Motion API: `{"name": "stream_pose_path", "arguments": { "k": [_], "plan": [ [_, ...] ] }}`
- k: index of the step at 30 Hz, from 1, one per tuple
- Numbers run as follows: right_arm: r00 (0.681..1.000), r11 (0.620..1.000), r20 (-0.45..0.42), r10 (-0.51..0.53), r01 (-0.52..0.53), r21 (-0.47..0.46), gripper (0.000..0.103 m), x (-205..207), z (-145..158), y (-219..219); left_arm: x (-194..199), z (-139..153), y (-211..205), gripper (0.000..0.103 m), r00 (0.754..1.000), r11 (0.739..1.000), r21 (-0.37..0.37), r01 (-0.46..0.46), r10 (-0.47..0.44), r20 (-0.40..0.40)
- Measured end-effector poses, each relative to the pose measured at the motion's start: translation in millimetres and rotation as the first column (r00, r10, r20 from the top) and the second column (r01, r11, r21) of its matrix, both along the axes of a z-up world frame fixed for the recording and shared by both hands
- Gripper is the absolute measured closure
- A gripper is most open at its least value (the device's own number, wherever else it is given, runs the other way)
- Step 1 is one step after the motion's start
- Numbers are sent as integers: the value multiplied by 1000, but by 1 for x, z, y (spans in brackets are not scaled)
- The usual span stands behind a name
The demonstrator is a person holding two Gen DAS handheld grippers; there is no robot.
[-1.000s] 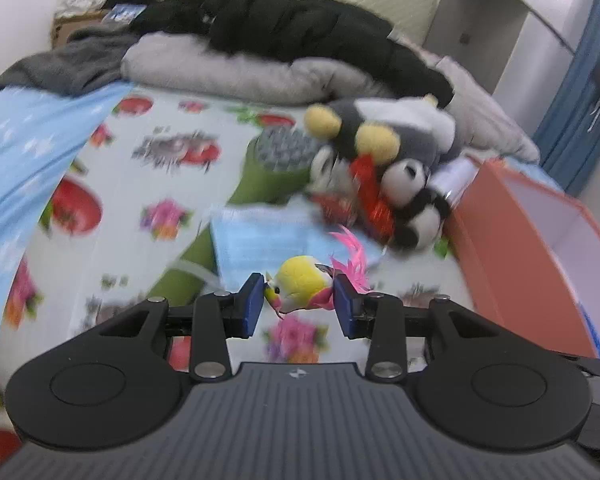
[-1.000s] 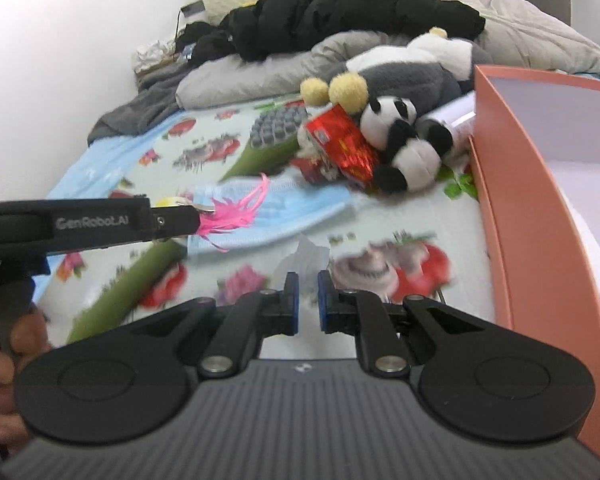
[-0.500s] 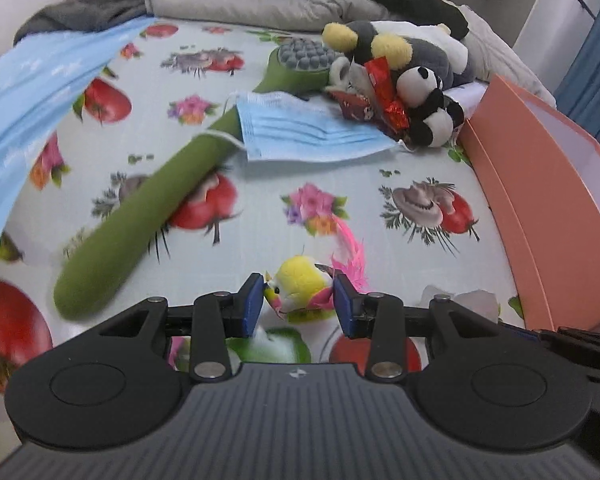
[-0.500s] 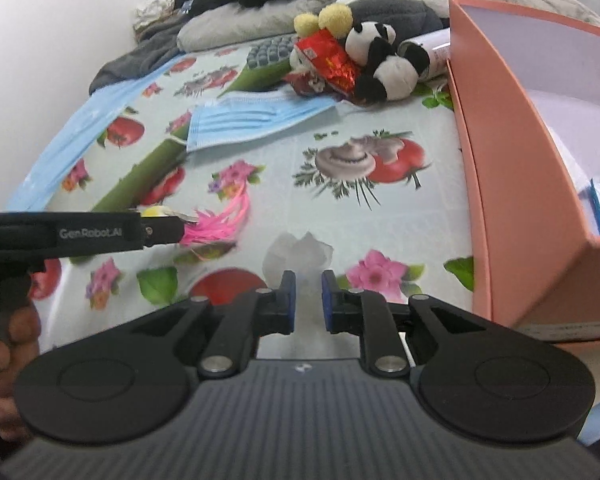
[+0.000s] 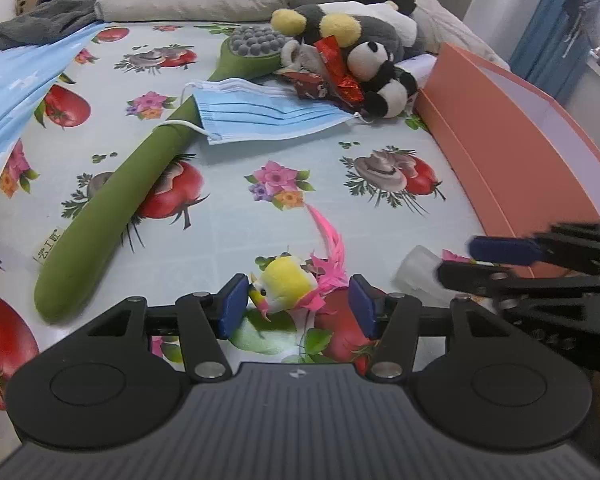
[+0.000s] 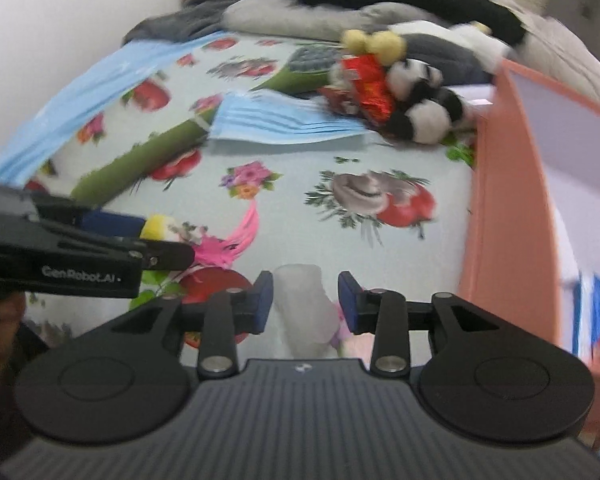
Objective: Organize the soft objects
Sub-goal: 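Lift the chick toy with the left tool while the right tool carries the clear item toward the box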
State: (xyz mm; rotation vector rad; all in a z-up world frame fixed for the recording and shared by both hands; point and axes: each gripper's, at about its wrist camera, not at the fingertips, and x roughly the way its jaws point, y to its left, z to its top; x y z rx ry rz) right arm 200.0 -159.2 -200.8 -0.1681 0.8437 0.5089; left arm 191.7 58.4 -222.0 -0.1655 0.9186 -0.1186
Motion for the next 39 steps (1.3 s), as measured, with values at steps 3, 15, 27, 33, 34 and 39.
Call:
{"name": "stream_pose_path", "arguments": {
  "k": [3, 15, 27, 33, 34, 39],
  "plan": [
    [998, 997, -5, 65, -65, -37, 61, 8, -7, 10, -1, -1, 1, 41, 999, 999, 11, 30, -30, 11],
    [993, 989, -45, 110, -114, -99, 71, 16, -31, 20, 1, -6, 3, 41, 988, 983, 110, 144, -149, 35],
    [994, 1000, -106, 16, -16, -3, 73, 18, -20, 9, 8, -15, 0, 45, 975, 968, 137, 213, -219, 32],
    [992, 1000, -122, -11, 12, 5, 73, 15, -20, 8, 11, -18, 4, 65, 984, 978, 116, 176, -179, 12],
    [992, 1000, -122, -16, 17, 8, 73, 15, -20, 7, 11, -18, 5, 66, 987, 981, 109, 159, -161, 13],
    [991, 999, -125, -45, 48, 16, 73, 11, -19, 6, 7, -9, 6, 66, 995, 993, 70, 94, -96, 32]
  ]
}}
